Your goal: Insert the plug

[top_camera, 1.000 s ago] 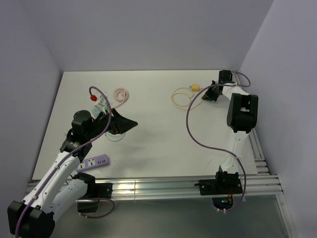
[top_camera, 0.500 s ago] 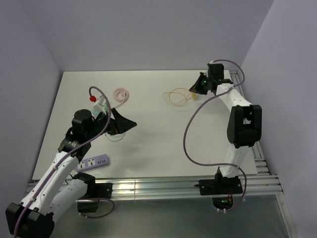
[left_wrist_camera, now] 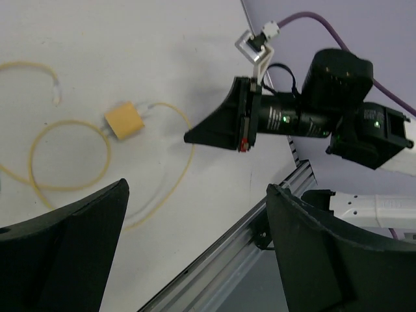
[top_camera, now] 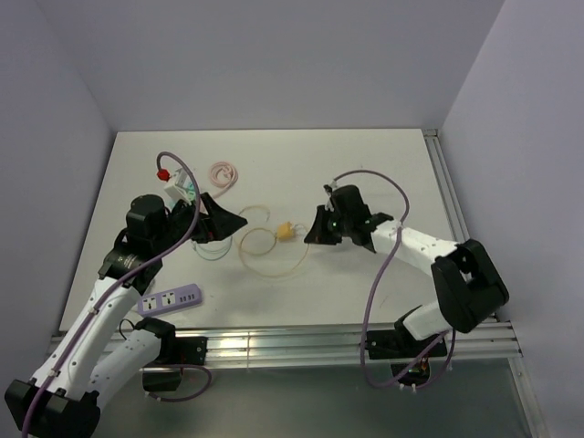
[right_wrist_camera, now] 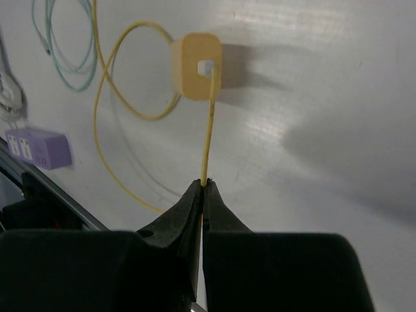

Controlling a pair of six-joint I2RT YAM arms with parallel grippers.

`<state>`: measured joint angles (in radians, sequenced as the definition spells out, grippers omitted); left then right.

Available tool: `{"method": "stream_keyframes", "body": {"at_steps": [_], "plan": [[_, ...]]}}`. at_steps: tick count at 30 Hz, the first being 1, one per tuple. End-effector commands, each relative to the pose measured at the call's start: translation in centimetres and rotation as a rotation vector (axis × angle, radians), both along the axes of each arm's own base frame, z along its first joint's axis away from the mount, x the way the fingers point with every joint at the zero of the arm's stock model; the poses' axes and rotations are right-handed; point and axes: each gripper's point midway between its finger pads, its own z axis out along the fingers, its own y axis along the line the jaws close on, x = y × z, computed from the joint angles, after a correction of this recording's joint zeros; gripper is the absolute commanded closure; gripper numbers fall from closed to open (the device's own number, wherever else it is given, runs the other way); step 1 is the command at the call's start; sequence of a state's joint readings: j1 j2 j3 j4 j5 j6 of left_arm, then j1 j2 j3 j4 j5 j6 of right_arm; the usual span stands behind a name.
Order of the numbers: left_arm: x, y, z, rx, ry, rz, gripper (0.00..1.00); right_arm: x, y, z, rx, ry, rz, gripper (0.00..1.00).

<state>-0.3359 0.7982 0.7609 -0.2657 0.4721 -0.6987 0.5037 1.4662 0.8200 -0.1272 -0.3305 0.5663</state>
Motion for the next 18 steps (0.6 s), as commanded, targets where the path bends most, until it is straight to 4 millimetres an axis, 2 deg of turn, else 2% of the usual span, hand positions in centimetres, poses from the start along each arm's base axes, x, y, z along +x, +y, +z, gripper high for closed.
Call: {"method": "stream_keyframes", "body": {"at_steps": [1,2,3,5,6,7,8,10,11,12,14,15,18], "plan": [[0.5,0.1,1.1,0.041,-0.043,-0.007,0.09,-0.7,1.7,2.3,0.077,-0.127,-0.022,0.96],[0.7,0.1,0.9,0.054,-0.044,-0.008,0.09,-1.7,1.5,1.3,0.064,-0.11,-0.026,0.93],[0.9,0.2,0.5,0.068,-0.031,0.0,0.1,-2.4,1.8,1.7,0.068,-0.132,-0.02,0.84],[1.0,0.0,0.0,0.085,-0.023,-0.003,0.11,-3.4,1.4,0.9,0.049,-0.127,-0.027,0.77],[1.1,0.0,-0.3,0.095,-0.012,0.003,0.11,-4.0,1.5,1.0,0.048,-0.135,-0.023,0.65],[1.4,-0.1,-1.0,0.11,0.008,0.011,0.13,-4.1,1.3,1.0,0.044,-0.139,-0.03,0.59],[1.1,-0.8,-1.2,0.114,0.012,-0.01,0.14,-4.6,1.1,0.5,0.041,-0.131,-0.029,0.46],[1.3,-1.3,-2.4,0.154,0.041,-0.001,0.15,-5.3,1.1,0.3,0.054,-0.126,-0.017,0.38],[0.7,-2.3,-2.5,0.174,0.04,-0.028,0.15,-5.4,1.1,0.2,0.055,-0.122,-0.018,0.33],[0.6,-2.5,-3.7,0.22,0.072,-0.025,0.16,-5.6,1.1,0.4,0.061,-0.125,-0.015,0.32],[0.3,-3.1,-4.0,0.296,0.057,-0.008,0.18,-6.1,0.8,0.0,0.061,-0.121,-0.02,0.22],[0.3,-3.2,-4.4,0.321,0.064,-0.001,0.18,-6.1,0.7,0.4,0.075,-0.137,-0.023,0.19],[-0.3,-3.3,-4.8,0.352,0.059,0.006,0.19,-6.4,0.8,0.1,0.072,-0.128,-0.004,0.18]]}}
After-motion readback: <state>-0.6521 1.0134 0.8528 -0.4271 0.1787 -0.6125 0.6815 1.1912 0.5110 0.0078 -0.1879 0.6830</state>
